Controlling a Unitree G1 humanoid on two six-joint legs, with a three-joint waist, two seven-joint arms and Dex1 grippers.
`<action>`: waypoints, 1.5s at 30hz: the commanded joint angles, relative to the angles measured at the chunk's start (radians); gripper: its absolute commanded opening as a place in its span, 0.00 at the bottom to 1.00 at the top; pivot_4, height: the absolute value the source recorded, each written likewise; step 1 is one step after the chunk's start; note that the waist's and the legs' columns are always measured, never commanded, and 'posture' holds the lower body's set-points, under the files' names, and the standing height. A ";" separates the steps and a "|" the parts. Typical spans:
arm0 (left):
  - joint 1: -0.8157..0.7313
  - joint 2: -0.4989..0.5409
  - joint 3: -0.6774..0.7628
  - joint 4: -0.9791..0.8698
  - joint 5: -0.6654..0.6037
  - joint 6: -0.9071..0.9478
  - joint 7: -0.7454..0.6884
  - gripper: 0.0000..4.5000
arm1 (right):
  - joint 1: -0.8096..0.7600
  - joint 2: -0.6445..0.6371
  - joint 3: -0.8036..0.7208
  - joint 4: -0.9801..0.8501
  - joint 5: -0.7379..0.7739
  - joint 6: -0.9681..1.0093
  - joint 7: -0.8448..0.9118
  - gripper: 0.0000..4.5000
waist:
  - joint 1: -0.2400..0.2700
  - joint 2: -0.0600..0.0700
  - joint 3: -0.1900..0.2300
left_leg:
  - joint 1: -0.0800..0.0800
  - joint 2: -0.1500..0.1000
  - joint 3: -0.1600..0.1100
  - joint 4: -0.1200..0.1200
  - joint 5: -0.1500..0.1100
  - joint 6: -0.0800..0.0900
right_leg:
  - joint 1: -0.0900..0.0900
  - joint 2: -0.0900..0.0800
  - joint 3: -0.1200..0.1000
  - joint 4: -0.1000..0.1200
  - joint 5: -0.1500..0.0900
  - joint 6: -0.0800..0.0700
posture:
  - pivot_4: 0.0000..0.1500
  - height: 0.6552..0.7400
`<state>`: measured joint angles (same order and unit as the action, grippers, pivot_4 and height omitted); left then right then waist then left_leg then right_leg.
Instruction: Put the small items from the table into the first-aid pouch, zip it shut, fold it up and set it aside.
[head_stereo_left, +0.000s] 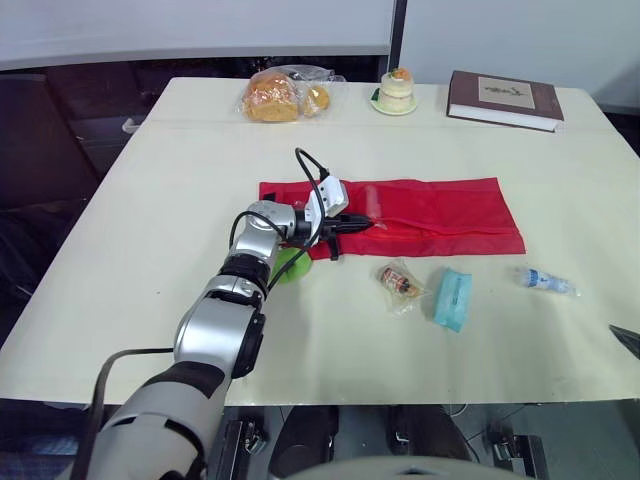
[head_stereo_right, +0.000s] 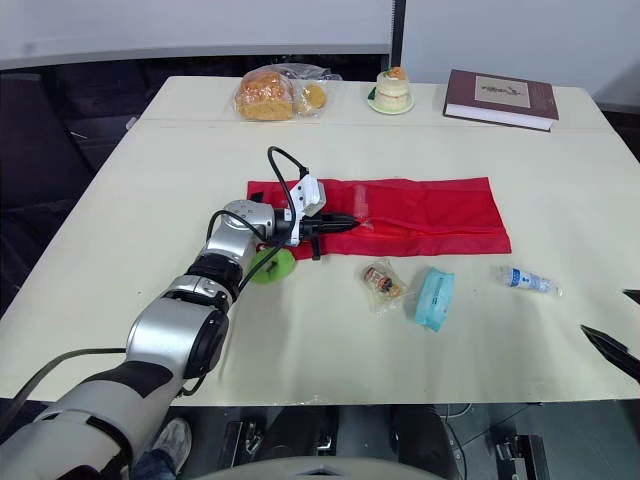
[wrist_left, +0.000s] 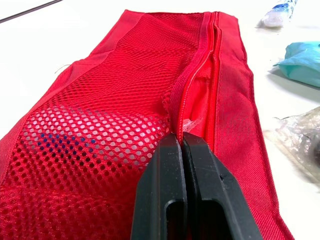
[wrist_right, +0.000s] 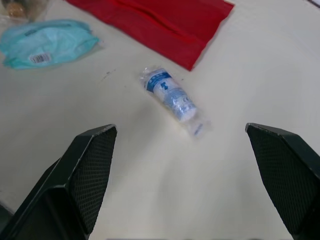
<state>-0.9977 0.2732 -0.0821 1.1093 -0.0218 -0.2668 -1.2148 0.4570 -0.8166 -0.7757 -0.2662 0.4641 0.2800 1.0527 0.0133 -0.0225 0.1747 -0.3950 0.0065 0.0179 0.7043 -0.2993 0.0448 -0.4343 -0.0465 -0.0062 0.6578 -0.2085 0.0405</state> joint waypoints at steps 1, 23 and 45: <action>-0.026 -0.007 0.001 -0.021 -0.002 -0.008 -0.003 0.00 | -0.123 -0.042 0.155 0.087 -0.092 -0.008 -0.062 0.98 | -0.001 0.000 0.000 | 0.000 0.000 0.000 0.000 0.000 0.000 | 0.000 0.000 0.000 0.000 0.000 0.000 | 1.00 0.87; -0.041 -0.024 -0.007 -0.020 0.003 -0.010 -0.010 0.00 | -0.411 -0.135 0.470 0.342 -0.177 -0.032 0.037 0.70 | 0.000 0.000 0.000 | 0.000 -0.001 -0.001 0.001 0.000 0.000 | 0.000 0.000 -0.001 0.001 0.000 0.000 | 1.00 0.87; -0.033 -0.085 -0.004 -0.059 -0.013 -0.008 -0.015 0.00 | -0.665 0.032 0.537 -0.070 0.008 0.566 -0.303 0.01 | -0.007 0.001 0.000 | 0.000 0.001 -0.002 0.001 0.000 0.000 | -0.001 0.000 -0.002 0.003 0.000 0.000 | 1.00 0.87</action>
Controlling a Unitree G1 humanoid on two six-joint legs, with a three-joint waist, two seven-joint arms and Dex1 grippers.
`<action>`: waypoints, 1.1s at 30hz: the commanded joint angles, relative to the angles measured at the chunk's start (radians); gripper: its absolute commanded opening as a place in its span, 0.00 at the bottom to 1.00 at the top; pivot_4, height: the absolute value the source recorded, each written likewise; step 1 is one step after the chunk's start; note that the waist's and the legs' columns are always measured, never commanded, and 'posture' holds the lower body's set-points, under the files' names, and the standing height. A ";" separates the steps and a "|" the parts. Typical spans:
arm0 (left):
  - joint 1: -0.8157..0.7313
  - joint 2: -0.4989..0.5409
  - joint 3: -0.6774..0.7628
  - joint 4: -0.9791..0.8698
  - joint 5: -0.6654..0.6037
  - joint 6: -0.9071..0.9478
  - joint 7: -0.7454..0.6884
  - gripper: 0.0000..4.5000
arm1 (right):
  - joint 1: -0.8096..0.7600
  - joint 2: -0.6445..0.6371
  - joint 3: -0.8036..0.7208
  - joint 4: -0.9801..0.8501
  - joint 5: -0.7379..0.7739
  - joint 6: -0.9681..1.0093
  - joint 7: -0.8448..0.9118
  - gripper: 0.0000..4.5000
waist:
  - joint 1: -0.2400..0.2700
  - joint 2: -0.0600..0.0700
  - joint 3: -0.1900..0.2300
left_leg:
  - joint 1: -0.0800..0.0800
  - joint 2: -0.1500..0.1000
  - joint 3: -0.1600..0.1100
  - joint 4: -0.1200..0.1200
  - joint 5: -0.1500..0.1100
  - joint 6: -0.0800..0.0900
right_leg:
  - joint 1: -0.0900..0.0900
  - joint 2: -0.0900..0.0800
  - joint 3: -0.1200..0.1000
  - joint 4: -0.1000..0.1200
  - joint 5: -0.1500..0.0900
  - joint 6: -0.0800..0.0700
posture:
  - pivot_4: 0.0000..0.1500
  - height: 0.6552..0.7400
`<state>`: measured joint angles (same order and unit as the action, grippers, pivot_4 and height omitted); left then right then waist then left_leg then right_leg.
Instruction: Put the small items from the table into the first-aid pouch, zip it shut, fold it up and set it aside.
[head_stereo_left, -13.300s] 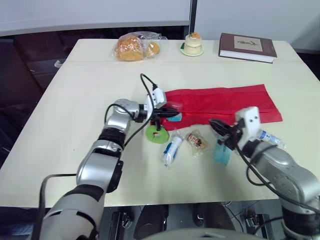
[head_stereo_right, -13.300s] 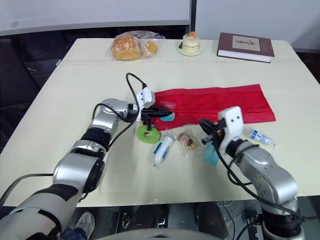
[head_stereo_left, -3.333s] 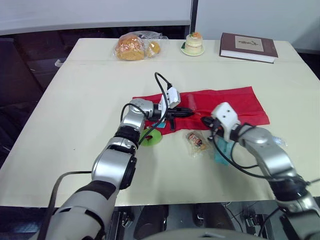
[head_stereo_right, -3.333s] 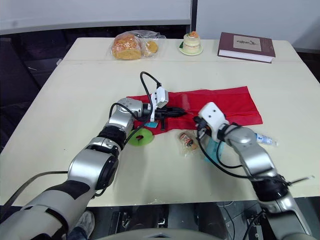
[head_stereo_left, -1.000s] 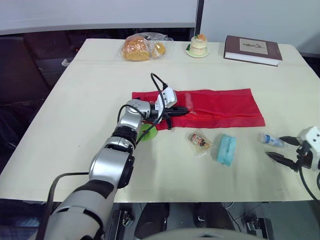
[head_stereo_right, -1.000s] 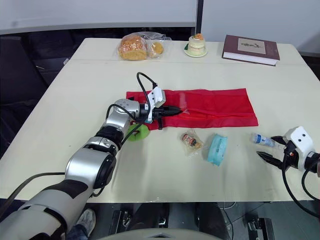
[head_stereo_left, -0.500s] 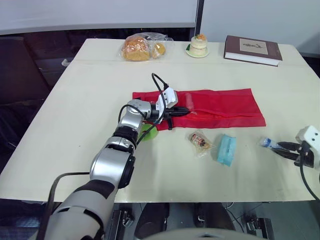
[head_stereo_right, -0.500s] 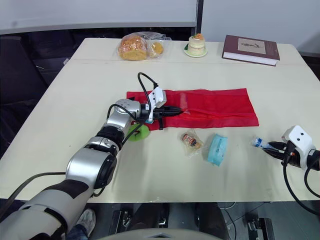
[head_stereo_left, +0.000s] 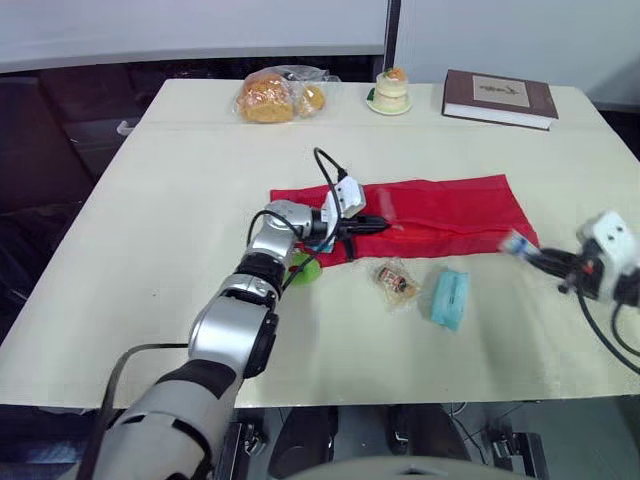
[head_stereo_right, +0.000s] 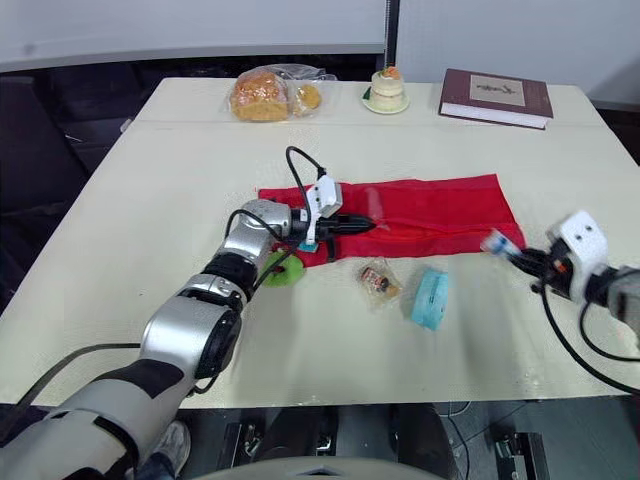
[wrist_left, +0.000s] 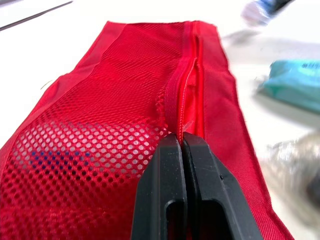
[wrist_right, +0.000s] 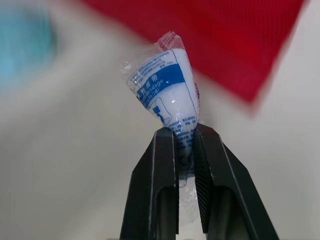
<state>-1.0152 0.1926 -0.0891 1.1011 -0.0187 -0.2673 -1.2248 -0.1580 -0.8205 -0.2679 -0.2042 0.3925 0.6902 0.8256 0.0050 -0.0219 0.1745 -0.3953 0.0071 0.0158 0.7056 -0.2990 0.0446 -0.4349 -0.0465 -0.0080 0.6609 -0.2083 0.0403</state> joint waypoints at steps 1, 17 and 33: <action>-0.013 -0.008 0.002 -0.056 -0.015 -0.008 -0.005 0.00 | -0.074 0.059 0.042 -0.168 0.115 0.218 -0.091 0.01 | 0.003 0.000 0.000 | -0.001 0.000 -0.001 0.000 0.000 0.000 | 0.000 0.000 -0.001 0.000 0.000 0.000 | 1.00 0.87; 0.019 -0.040 -0.007 -0.101 -0.018 0.000 -0.011 0.00 | -0.408 0.403 0.188 -0.022 0.052 0.659 -0.502 0.01 | 0.002 0.000 0.000 | -0.003 -0.001 -0.001 0.001 -0.001 0.001 | -0.001 -0.002 -0.002 0.001 0.000 0.000 | 1.00 0.87; 0.031 -0.049 -0.024 -0.089 -0.010 -0.007 -0.033 0.00 | -0.501 0.792 -0.020 0.044 -0.019 0.635 -0.786 0.26 | 0.003 0.001 -0.001 | -0.003 -0.001 -0.001 0.000 -0.001 0.001 | -0.001 -0.002 -0.002 0.001 0.000 0.000 | 1.00 0.87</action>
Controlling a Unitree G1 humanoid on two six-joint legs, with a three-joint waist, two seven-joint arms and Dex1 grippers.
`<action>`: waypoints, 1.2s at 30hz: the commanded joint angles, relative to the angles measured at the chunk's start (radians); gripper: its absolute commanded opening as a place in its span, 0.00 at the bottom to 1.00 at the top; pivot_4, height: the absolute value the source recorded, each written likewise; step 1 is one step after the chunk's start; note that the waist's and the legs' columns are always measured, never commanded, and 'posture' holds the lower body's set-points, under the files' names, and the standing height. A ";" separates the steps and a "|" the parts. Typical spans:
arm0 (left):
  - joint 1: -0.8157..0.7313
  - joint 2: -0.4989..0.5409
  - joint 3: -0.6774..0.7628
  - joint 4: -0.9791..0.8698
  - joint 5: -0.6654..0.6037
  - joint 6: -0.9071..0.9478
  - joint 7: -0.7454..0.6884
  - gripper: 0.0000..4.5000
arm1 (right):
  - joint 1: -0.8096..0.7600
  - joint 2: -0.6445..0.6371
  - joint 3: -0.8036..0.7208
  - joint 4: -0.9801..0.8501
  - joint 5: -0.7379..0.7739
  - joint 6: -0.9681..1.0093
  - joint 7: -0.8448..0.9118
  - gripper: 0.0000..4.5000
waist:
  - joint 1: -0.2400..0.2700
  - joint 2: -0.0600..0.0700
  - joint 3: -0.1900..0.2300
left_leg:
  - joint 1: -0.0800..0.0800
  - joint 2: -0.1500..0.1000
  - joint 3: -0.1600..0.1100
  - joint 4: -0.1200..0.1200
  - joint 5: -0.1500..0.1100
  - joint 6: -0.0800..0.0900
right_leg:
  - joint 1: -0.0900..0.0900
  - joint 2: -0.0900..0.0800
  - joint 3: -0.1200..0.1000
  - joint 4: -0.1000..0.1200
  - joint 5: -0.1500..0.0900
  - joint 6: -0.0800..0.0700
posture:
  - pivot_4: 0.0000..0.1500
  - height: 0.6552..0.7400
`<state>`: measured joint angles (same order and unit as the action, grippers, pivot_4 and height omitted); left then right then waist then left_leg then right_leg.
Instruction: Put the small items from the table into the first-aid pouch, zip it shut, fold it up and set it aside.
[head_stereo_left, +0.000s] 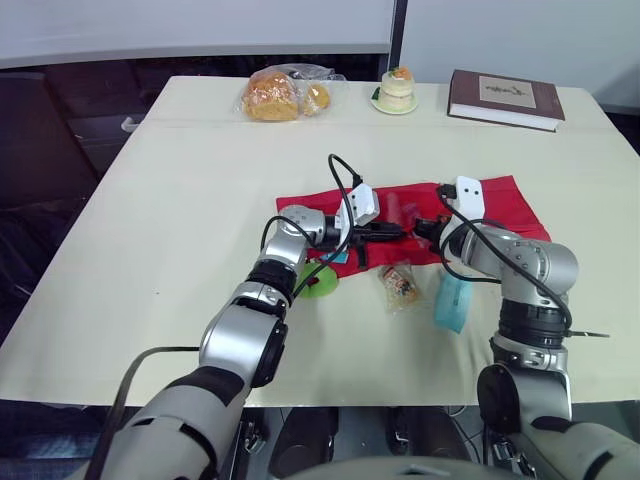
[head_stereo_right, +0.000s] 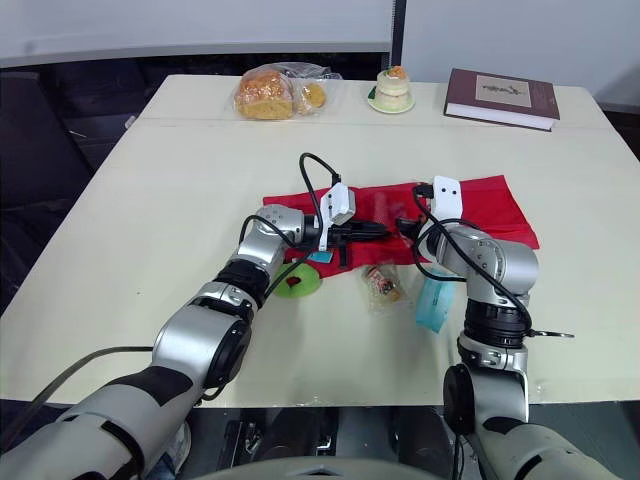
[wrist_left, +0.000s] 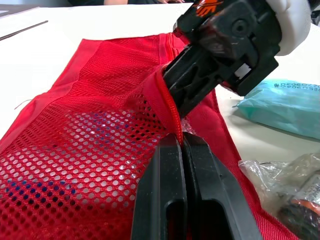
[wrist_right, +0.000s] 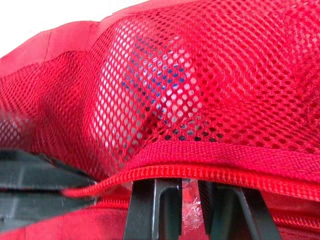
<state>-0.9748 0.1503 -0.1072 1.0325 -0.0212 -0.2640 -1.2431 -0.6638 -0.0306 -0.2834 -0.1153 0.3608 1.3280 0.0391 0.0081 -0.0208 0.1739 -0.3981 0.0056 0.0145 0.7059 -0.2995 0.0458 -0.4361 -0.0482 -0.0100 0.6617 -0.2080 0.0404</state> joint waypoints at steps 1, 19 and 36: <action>-0.010 -0.005 -0.006 -0.018 -0.007 -0.011 -0.014 0.00 | 0.013 -0.004 0.001 -0.057 0.015 0.000 0.005 0.40 | 0.000 0.000 0.000 | 0.000 0.000 0.000 0.000 0.000 0.000 | 0.000 0.000 0.000 0.000 0.000 0.000 | 1.00 0.87; -0.050 0.029 0.003 0.048 -0.002 -0.034 -0.001 0.00 | 0.248 -0.382 0.213 -0.373 0.085 -0.017 0.257 0.51 | -0.022 0.000 0.000 | 0.000 0.000 0.000 -0.001 0.000 0.000 | 0.000 0.000 0.000 0.000 0.000 0.000 | 1.00 0.87; -0.041 0.022 -0.006 0.039 -0.002 -0.046 -0.034 0.00 | 0.116 -0.230 0.369 0.034 -0.128 -0.515 0.202 0.01 | -0.021 0.000 0.000 | 0.000 0.000 0.000 -0.001 0.000 0.000 | 0.000 0.001 0.000 -0.001 0.000 0.000 | 1.00 0.87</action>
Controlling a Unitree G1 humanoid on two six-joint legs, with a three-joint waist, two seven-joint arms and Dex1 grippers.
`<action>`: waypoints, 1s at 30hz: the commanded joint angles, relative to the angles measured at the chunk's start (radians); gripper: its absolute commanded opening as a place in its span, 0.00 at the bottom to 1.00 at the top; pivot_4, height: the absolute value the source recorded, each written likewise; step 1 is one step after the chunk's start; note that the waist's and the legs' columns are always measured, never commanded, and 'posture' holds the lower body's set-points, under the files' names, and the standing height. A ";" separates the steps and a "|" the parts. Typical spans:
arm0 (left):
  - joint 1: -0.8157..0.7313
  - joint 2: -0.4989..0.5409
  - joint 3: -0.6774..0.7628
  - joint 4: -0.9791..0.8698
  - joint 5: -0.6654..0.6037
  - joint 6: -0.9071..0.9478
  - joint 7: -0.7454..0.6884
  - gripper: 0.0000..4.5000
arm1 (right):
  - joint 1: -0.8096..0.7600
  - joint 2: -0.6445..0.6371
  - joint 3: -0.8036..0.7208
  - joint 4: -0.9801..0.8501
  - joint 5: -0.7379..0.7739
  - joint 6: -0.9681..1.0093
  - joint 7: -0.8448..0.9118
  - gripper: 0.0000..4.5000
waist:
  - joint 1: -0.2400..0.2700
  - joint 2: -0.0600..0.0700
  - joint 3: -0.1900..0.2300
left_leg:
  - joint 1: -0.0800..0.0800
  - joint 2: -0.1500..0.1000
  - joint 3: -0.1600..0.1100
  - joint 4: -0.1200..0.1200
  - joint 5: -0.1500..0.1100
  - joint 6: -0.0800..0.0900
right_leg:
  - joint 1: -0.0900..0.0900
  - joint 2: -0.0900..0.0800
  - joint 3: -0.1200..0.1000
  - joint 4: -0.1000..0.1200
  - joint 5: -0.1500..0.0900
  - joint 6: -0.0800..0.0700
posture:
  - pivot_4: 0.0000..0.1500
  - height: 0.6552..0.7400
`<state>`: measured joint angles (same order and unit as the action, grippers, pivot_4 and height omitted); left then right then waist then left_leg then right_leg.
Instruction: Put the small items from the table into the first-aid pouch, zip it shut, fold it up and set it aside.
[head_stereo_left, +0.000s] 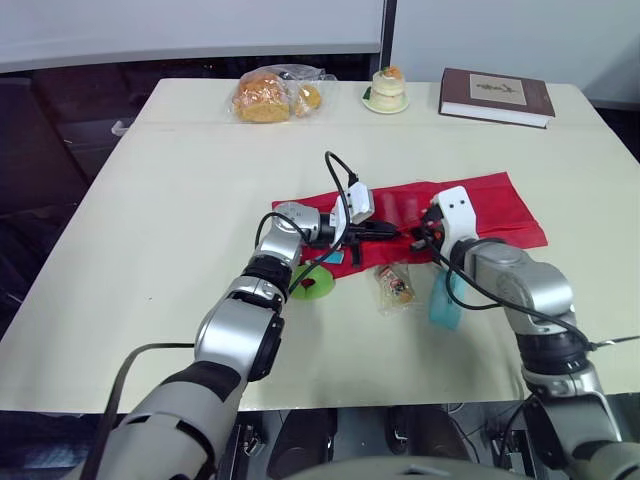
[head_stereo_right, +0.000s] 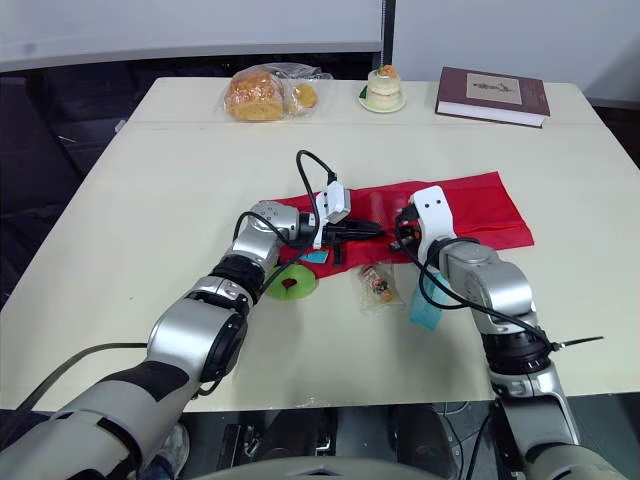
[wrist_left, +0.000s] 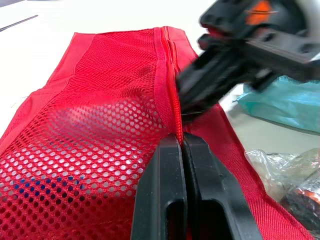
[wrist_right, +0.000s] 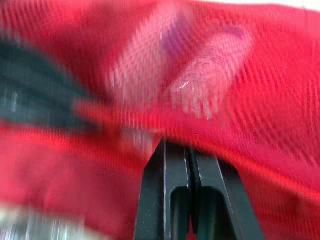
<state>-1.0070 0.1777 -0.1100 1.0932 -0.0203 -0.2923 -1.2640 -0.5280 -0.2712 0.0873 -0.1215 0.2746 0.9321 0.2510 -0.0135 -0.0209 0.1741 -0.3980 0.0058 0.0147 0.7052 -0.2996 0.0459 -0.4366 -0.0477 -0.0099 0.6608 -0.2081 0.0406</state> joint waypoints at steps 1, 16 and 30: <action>-0.007 -0.006 -0.005 -0.024 -0.002 -0.018 -0.015 0.00 | -0.023 0.020 -0.004 0.055 -0.044 -0.144 -0.007 0.01 | 0.001 0.000 0.000 | 0.000 0.000 0.000 0.000 0.000 0.000 | 0.000 0.000 0.000 0.000 0.000 0.000 | 1.00 0.87; -0.015 0.045 0.007 0.005 0.008 -0.048 0.022 0.00 | 0.280 -0.179 -0.090 -0.318 0.050 -0.334 0.281 0.01 | 0.000 0.000 0.000 | -0.002 0.000 0.002 0.000 0.000 0.000 | -0.002 0.000 0.001 0.000 0.000 0.000 | 1.00 0.87; -0.004 0.101 0.029 0.019 0.001 -0.049 0.043 0.00 | 0.923 -0.499 -0.971 -0.485 0.588 -0.390 0.829 0.72 | 0.012 0.000 0.001 | 0.002 0.000 0.001 -0.001 0.000 0.000 | 0.002 0.000 0.001 -0.002 0.000 0.001 | 1.00 0.87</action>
<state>-1.0051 0.2808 -0.0947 1.1210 -0.0035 -0.3346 -1.2225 0.3803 -0.7510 -0.7941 -0.5715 0.7963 0.5399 1.0118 -0.0020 -0.0210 0.1752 -0.3965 0.0067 0.0158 0.7045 -0.2999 0.0462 -0.4343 -0.0467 -0.0083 0.6574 -0.2085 0.0413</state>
